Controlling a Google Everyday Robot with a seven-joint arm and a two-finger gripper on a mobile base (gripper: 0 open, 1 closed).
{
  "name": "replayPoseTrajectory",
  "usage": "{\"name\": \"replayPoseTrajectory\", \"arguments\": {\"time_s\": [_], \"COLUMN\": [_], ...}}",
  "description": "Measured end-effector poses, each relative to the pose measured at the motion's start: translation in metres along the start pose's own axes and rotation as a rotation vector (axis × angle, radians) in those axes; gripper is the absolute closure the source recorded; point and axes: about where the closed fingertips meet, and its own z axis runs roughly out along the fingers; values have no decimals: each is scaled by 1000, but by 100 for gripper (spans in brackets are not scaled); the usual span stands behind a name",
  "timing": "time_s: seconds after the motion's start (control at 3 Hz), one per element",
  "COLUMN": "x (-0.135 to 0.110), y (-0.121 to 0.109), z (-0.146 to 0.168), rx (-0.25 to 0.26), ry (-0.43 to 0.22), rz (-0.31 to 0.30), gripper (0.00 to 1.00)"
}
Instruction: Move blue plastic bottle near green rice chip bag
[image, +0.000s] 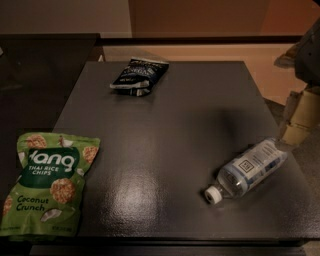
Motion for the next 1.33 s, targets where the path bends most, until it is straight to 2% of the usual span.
{"name": "replayPoseTrajectory", "arguments": {"time_s": [0.33,0.67,1.0,1.33], "x": [0,1,4,8], "y": [0,5,24,50], "z": [0,4,15,38], "rx": [0,-2,-26,-89], "ry": [0,4,-4,8], "rz": [0,-45,-142,-292], "gripper": [0,0,0,0]}}
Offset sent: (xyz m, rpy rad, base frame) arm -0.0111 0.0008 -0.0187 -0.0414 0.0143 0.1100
